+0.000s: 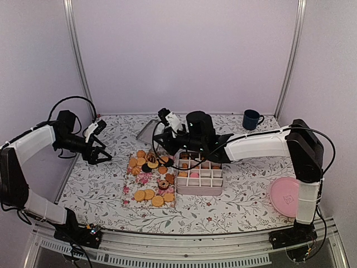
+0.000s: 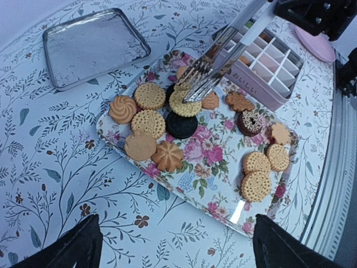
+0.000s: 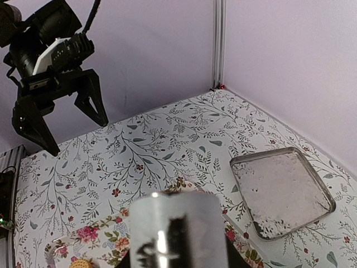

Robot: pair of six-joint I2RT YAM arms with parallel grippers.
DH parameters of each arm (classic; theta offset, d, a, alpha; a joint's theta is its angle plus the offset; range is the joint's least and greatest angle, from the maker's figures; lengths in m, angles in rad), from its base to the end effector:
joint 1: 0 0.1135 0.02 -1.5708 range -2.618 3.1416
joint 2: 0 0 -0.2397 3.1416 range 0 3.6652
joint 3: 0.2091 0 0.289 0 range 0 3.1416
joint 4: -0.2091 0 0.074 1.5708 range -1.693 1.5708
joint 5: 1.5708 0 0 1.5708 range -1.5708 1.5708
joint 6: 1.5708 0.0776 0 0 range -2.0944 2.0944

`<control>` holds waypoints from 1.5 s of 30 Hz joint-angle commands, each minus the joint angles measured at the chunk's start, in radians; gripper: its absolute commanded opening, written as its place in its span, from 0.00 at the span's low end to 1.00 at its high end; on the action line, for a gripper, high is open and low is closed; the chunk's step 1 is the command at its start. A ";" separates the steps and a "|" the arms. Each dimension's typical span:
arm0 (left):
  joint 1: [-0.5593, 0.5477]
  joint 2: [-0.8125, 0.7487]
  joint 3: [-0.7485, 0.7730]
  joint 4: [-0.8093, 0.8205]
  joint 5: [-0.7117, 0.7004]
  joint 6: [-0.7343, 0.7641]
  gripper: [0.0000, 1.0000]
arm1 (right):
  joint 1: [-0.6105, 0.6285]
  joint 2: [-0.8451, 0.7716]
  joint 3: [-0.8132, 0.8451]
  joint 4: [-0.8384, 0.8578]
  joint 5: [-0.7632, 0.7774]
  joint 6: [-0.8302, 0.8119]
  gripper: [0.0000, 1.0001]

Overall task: Pack the cookies
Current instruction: Pick up the fake cookies from the plate.

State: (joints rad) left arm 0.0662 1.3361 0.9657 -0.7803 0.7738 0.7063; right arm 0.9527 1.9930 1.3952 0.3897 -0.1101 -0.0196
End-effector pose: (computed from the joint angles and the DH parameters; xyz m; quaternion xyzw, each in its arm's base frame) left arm 0.3053 -0.0341 0.1820 0.3596 0.8350 -0.2691 0.3179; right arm 0.3022 0.4398 0.1914 -0.3930 0.6695 0.3210 0.5425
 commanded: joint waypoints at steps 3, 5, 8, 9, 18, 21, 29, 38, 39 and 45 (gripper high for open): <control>0.011 -0.001 0.011 -0.009 0.010 0.010 0.94 | -0.003 0.024 -0.001 0.057 -0.021 0.015 0.31; 0.011 0.000 0.013 -0.009 0.010 0.009 0.94 | -0.002 0.027 -0.002 0.057 -0.015 0.014 0.32; 0.011 0.000 0.016 -0.013 0.013 0.010 0.94 | -0.003 0.018 -0.005 0.055 0.003 0.012 0.33; 0.011 0.000 0.017 -0.015 0.013 0.011 0.94 | -0.004 0.011 -0.008 0.054 0.015 0.008 0.33; 0.011 0.004 0.024 -0.022 0.017 0.012 0.94 | -0.040 -0.063 -0.058 0.053 0.087 -0.021 0.34; 0.011 0.006 0.024 -0.021 0.018 0.012 0.94 | -0.044 -0.059 -0.065 0.053 0.103 -0.027 0.38; 0.010 0.009 0.028 -0.023 0.015 0.016 0.94 | -0.044 -0.057 -0.063 0.066 0.124 -0.032 0.40; 0.011 0.014 0.018 -0.022 0.021 0.016 0.94 | -0.049 0.001 -0.013 0.105 0.098 -0.023 0.40; 0.011 0.013 0.018 -0.022 0.021 0.016 0.94 | -0.049 0.010 -0.005 0.109 0.099 -0.023 0.39; 0.011 0.011 0.016 -0.020 0.016 0.018 0.94 | -0.051 0.062 0.034 0.120 0.106 -0.033 0.39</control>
State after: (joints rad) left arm 0.0666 1.3415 0.9661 -0.7906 0.7765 0.7105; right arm 0.9085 2.0197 1.3842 0.4507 -0.0090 -0.0441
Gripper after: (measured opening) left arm 0.943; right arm 0.391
